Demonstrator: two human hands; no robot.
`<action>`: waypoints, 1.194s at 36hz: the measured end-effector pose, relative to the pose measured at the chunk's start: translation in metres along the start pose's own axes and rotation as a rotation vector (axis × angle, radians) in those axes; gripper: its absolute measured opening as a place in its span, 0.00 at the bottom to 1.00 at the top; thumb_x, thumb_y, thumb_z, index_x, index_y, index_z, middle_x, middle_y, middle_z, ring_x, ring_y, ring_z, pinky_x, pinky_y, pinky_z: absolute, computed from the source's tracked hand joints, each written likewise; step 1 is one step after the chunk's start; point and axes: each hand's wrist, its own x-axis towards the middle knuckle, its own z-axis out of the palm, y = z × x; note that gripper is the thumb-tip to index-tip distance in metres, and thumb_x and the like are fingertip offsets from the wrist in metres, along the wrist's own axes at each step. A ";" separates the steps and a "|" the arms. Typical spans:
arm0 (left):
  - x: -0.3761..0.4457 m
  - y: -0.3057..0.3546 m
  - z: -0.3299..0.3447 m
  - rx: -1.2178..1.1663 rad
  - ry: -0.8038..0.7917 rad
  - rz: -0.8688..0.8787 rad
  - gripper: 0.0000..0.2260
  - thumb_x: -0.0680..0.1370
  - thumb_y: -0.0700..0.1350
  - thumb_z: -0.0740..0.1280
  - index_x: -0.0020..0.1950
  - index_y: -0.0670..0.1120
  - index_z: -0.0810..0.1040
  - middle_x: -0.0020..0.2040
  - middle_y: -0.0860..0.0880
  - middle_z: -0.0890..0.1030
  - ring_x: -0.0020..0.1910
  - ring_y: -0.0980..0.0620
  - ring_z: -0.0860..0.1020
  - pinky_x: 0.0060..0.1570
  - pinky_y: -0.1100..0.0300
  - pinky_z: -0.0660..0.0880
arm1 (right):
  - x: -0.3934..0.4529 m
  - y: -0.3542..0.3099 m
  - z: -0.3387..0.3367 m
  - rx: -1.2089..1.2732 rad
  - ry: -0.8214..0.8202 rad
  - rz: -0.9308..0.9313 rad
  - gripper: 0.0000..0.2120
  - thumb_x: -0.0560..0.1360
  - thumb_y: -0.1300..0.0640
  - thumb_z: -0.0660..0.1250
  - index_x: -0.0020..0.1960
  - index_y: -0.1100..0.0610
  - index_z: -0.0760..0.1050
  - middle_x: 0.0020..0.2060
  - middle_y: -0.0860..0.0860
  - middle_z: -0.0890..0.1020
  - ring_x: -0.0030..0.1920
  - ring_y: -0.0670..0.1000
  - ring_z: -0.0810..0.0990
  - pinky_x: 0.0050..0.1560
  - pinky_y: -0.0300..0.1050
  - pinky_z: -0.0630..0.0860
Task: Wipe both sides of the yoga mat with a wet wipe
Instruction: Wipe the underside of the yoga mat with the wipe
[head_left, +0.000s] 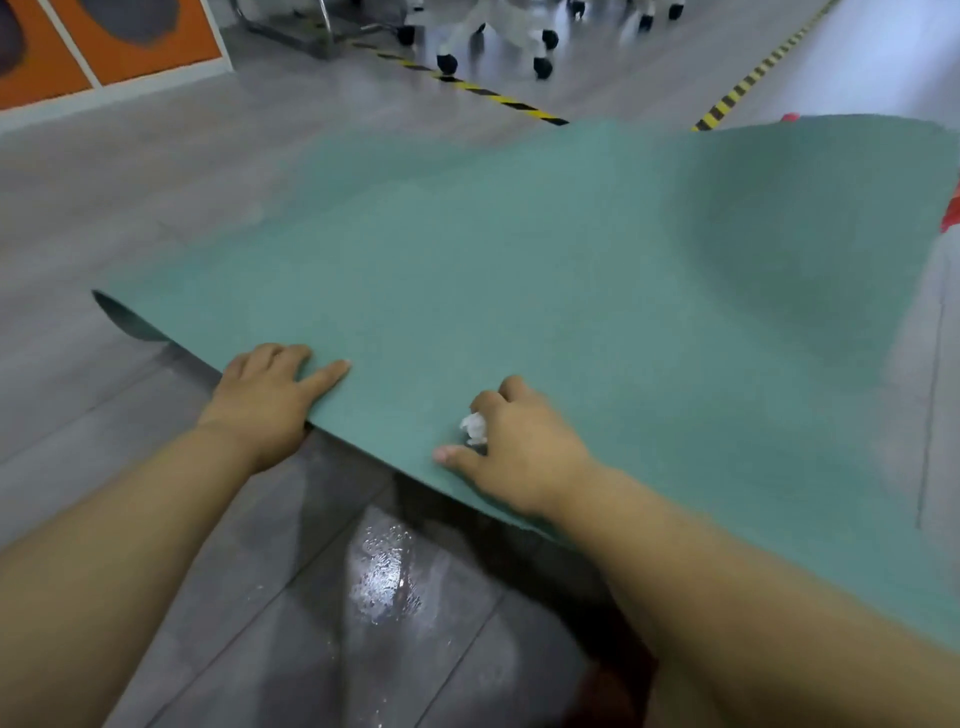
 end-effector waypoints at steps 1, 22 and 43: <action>0.005 -0.007 0.005 0.001 0.011 -0.013 0.31 0.78 0.48 0.61 0.76 0.61 0.50 0.75 0.46 0.56 0.72 0.41 0.55 0.70 0.51 0.54 | 0.002 -0.005 0.006 -0.031 -0.028 -0.018 0.31 0.70 0.36 0.66 0.62 0.58 0.70 0.56 0.54 0.69 0.58 0.56 0.70 0.59 0.46 0.67; -0.076 -0.074 -0.054 0.122 0.103 -0.119 0.19 0.82 0.39 0.52 0.73 0.46 0.61 0.72 0.42 0.62 0.69 0.40 0.66 0.65 0.49 0.67 | -0.037 -0.093 -0.011 -0.290 0.484 -0.293 0.11 0.58 0.67 0.76 0.33 0.60 0.74 0.32 0.56 0.74 0.25 0.58 0.74 0.21 0.39 0.61; -0.314 -0.105 -0.110 -0.392 0.864 -0.385 0.17 0.73 0.30 0.63 0.60 0.41 0.77 0.54 0.36 0.78 0.50 0.33 0.76 0.48 0.45 0.75 | -0.200 -0.148 -0.115 -0.112 1.138 -0.701 0.11 0.73 0.65 0.57 0.39 0.68 0.76 0.35 0.61 0.74 0.32 0.59 0.72 0.30 0.48 0.70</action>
